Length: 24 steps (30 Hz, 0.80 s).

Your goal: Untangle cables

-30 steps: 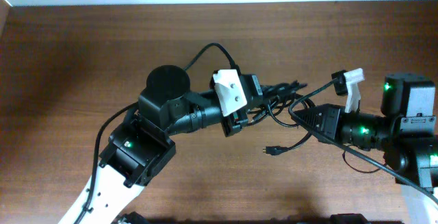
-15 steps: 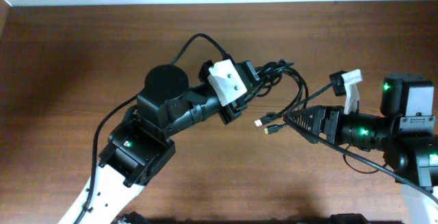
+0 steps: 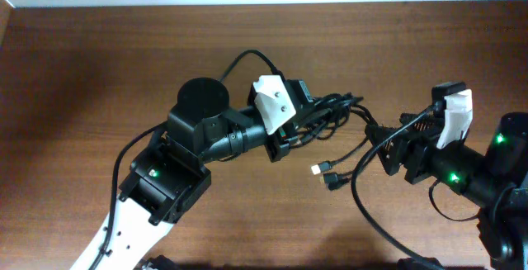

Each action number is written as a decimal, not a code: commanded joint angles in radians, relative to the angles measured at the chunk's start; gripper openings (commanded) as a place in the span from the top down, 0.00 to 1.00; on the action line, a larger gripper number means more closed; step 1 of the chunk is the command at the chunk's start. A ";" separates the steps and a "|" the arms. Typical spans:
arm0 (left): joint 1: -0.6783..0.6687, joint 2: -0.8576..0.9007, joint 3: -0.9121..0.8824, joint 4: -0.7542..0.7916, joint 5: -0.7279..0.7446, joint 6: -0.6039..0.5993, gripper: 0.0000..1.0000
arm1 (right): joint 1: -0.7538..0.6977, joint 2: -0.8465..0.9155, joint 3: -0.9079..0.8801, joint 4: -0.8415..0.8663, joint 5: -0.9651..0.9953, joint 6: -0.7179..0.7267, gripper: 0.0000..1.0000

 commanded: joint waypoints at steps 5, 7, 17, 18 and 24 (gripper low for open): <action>0.002 -0.014 0.013 0.010 0.299 -0.068 1.00 | 0.000 -0.006 0.004 0.018 -0.241 -0.337 0.21; 0.000 -0.014 0.013 0.010 0.336 -0.068 1.00 | 0.000 -0.006 0.004 0.024 -0.331 -0.375 0.23; 0.000 -0.014 0.013 0.081 0.336 -0.068 0.49 | 0.000 -0.006 0.004 0.039 -0.397 -0.373 0.96; 0.000 -0.014 0.013 0.073 0.336 -0.068 0.01 | 0.000 -0.006 0.004 0.040 -0.381 -0.373 0.96; 0.002 -0.014 0.013 -0.074 0.277 -0.049 0.01 | 0.000 -0.006 0.004 0.043 -0.343 -0.358 0.96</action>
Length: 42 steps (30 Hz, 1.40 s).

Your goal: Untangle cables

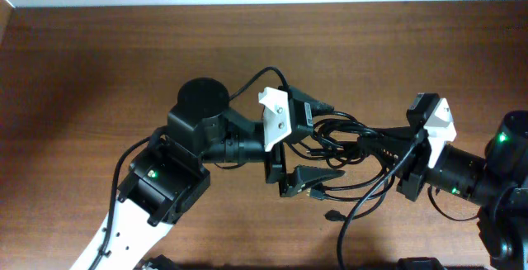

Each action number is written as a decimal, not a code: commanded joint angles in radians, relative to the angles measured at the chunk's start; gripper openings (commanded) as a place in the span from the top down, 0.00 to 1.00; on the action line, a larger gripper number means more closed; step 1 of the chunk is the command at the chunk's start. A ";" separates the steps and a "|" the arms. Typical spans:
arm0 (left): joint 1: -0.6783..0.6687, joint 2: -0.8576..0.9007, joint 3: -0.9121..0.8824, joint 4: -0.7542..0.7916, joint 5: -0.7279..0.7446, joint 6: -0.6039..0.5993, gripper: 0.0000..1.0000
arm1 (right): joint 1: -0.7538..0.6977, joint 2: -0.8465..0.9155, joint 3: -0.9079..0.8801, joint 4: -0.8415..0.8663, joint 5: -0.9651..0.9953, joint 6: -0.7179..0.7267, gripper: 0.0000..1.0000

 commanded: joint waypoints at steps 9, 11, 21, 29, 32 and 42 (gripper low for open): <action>0.002 0.021 0.010 -0.089 -0.098 0.019 0.45 | 0.001 -0.008 0.004 0.045 -0.247 0.032 0.96; 0.002 0.021 0.010 -0.089 -0.094 0.042 1.00 | 0.001 -0.008 0.004 0.048 -0.247 0.032 0.96; 0.002 0.021 0.010 -0.098 -0.170 0.045 1.00 | 0.001 -0.008 0.004 0.049 0.008 0.034 0.40; 0.002 0.021 0.010 -0.112 -0.172 0.045 1.00 | 0.000 -0.008 0.004 0.113 0.174 0.065 0.49; 0.001 0.021 0.010 -0.112 -0.091 0.063 1.00 | 0.000 -0.008 0.004 0.119 0.192 0.065 0.49; 0.000 0.021 0.010 -0.066 0.058 0.135 1.00 | 0.001 -0.006 0.004 0.104 0.058 0.091 0.49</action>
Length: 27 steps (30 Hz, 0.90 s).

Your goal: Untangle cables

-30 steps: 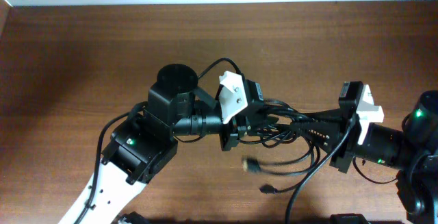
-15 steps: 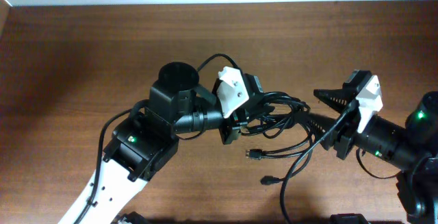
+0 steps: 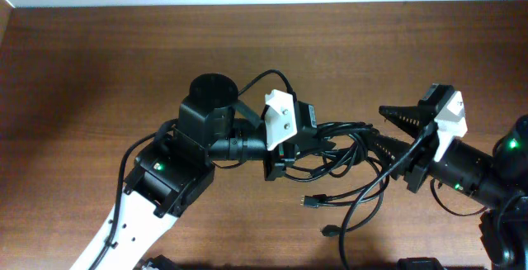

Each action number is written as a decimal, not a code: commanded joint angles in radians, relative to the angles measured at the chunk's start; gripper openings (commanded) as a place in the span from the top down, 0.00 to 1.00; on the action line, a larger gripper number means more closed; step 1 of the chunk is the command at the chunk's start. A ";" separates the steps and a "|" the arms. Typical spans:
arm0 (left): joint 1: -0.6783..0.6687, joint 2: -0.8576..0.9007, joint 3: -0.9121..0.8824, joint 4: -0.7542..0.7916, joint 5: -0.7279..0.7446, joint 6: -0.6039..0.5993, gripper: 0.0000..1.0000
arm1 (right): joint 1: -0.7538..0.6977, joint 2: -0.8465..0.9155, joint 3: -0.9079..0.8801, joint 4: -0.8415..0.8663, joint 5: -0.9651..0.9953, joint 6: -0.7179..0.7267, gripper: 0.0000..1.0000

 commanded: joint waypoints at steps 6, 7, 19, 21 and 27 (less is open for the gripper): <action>-0.090 -0.008 0.009 0.022 0.089 0.023 1.00 | 0.000 0.069 0.003 0.077 0.033 0.011 0.49; -0.107 -0.008 0.009 0.021 0.089 0.023 1.00 | 0.000 0.085 0.003 0.090 0.056 0.011 0.50; -0.120 -0.008 0.009 -0.102 0.165 0.023 1.00 | -0.001 0.123 0.004 0.217 0.808 0.010 0.66; -0.120 -0.008 0.009 -0.123 0.161 0.023 1.00 | -0.001 0.122 0.004 0.233 0.823 0.003 0.78; -0.120 -0.008 0.009 -0.138 -0.053 0.017 1.00 | 0.000 0.059 0.004 0.237 0.537 -0.006 0.96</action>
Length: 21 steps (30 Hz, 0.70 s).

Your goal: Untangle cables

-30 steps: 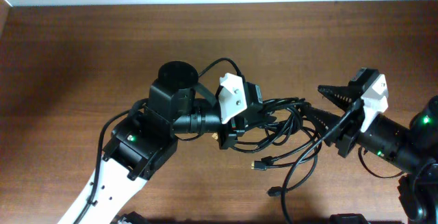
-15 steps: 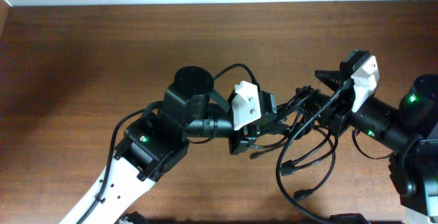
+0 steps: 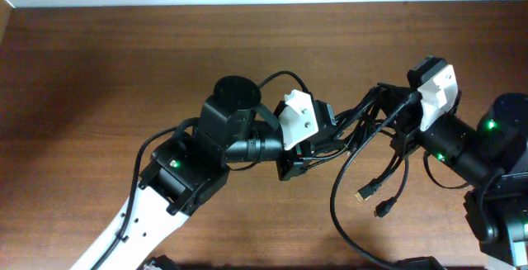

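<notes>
A bundle of black cables (image 3: 351, 134) stretches between my two grippers above the brown table. My left gripper (image 3: 323, 142), below its white wrist piece, is shut on the bundle's left end. The right gripper (image 3: 386, 105) comes in from the right and looks shut on cable strands at the bundle's upper right. Two loose ends hang below it: a gold-tipped plug (image 3: 363, 193) and a black plug (image 3: 382, 210). One long cable (image 3: 337, 212) loops down and runs off the bottom edge.
The brown wooden table (image 3: 99, 72) fills the view, with a pale wall strip along its far edge. The left arm's black and white body (image 3: 177, 179) covers the lower left, and the right arm's body (image 3: 487, 154) the right side.
Both grippers have shifted: the left one to the right, the right one up and left, onto the strands. The two loose plugs now hang further right, under the right gripper.
At first the left gripper held the tangle and the right one stood apart at the right. Then the two grippers were close together in the bundle. Later the right gripper was open at the right. Now it holds strands, and the plugs hang beneath it.
</notes>
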Each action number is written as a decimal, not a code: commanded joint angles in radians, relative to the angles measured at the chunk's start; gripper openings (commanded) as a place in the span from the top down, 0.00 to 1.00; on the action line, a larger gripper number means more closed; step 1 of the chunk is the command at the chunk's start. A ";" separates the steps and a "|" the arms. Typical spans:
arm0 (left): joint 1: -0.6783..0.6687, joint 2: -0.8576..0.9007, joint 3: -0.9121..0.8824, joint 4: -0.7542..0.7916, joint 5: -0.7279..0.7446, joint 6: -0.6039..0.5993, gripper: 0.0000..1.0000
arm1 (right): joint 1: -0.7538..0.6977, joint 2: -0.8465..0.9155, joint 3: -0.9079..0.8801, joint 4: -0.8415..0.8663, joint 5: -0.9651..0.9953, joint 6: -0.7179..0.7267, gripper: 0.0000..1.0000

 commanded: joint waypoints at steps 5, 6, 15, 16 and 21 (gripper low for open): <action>-0.036 -0.050 -0.020 -0.071 -0.026 -0.053 1.00 | -0.081 -0.119 0.017 0.151 -0.238 0.032 0.96; -0.036 -0.050 -0.020 -0.064 -0.027 -0.060 1.00 | -0.081 -0.121 0.017 0.147 -0.282 0.032 0.96; -0.036 -0.004 -0.020 -0.027 -0.303 -0.274 1.00 | -0.081 -0.119 0.017 0.109 -0.406 0.013 0.96; -0.036 0.000 -0.020 -0.027 -0.307 -0.274 1.00 | -0.081 -0.119 0.017 0.108 -0.407 0.013 0.96; -0.026 -0.001 -0.020 -0.023 -0.261 -0.274 1.00 | -0.082 -0.109 0.017 0.013 0.075 0.016 0.26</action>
